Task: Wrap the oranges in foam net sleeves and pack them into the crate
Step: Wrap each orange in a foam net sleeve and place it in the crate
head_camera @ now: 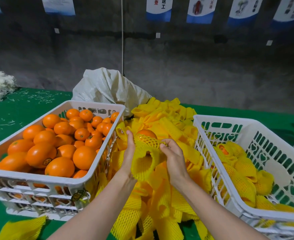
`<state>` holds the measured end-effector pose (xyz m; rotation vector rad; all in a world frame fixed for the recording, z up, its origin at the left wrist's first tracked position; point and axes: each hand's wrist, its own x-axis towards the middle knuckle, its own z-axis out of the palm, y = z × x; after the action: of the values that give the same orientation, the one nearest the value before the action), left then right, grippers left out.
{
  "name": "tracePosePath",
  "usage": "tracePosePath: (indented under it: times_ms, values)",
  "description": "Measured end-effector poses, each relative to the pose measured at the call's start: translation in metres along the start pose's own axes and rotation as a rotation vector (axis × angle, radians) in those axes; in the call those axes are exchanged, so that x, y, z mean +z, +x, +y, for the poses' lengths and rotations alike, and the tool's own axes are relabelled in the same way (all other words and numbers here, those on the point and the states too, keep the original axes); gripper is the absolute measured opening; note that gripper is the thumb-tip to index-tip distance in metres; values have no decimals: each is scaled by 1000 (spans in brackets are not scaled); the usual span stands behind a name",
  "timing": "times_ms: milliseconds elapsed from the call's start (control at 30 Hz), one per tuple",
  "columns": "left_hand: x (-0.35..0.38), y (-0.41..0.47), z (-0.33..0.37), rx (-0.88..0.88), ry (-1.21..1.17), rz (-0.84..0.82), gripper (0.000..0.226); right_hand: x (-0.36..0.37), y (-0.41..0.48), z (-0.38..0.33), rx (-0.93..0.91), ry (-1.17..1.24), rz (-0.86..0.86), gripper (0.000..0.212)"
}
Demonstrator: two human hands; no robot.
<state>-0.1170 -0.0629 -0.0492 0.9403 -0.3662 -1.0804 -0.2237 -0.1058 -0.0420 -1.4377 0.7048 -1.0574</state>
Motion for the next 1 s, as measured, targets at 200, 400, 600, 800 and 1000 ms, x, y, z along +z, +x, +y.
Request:
tracePosePath:
  times_ms: [200,400,600,800,1000]
  values:
    - [-2,-5,-2,-78,33,-105,95,1,16,-14,186,183,196,26]
    - [-3,-10,-4,-154,20,-186,70,-6,34,-18,-19,-143,69,40]
    - [-6,-9,-2,-149,-89,-250,45,-5,34,-2,-65,-236,-15,38]
    - [4,-5,-3,-142,-60,-150,49,-3,26,4,-62,-167,1,36]
    - [7,0,0,-144,-25,-55,59,0,28,6,-28,2,-86,42]
